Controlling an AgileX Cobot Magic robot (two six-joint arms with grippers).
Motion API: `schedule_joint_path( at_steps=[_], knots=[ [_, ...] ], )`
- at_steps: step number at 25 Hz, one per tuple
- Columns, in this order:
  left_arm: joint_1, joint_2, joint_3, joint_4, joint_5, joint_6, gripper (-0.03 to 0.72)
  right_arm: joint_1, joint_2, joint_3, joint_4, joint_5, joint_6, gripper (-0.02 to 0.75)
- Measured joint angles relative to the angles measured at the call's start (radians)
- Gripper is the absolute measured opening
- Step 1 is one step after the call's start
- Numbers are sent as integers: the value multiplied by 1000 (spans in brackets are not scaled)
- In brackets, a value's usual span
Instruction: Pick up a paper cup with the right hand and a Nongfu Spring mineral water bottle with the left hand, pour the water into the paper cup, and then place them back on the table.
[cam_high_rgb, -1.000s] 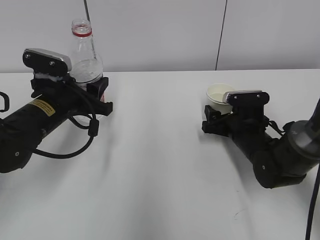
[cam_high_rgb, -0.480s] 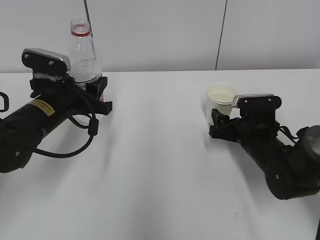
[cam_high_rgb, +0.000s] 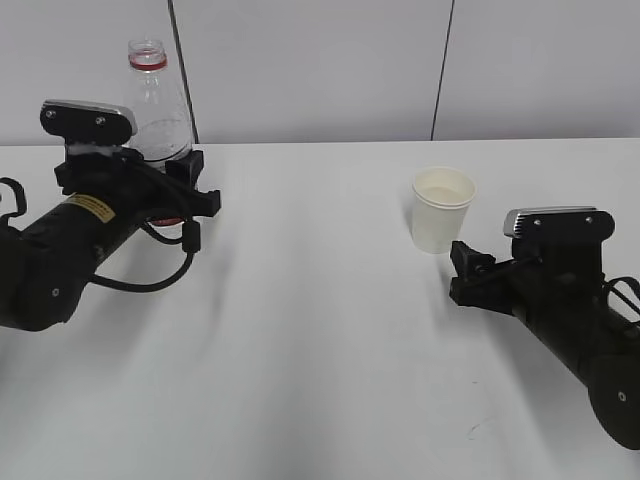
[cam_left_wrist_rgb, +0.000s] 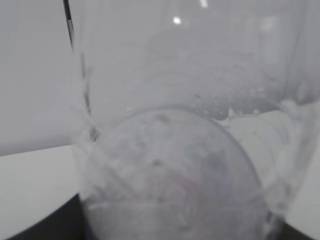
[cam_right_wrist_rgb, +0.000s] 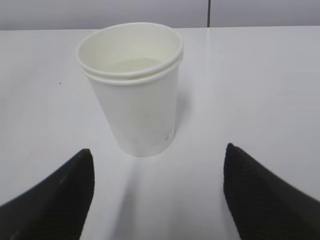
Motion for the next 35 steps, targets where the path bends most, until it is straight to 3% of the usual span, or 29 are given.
schedule_joint_path(
  at_steps=[11,22,29,35],
  knots=[
    [0,139,-140,-92,48,-20,340,2,-63,82,-30,-2,1,593],
    [0,181,-165,-96,44,-28,345,2,-63,83,-30,-2,2,592],
    [0,178,-165,-93,104,-28,571,2,-63,83,-30,-2,2,592],
    [0,103,-145,-92,154,-20,599,2,-63,83,-31,-3,2,592]
  ],
)
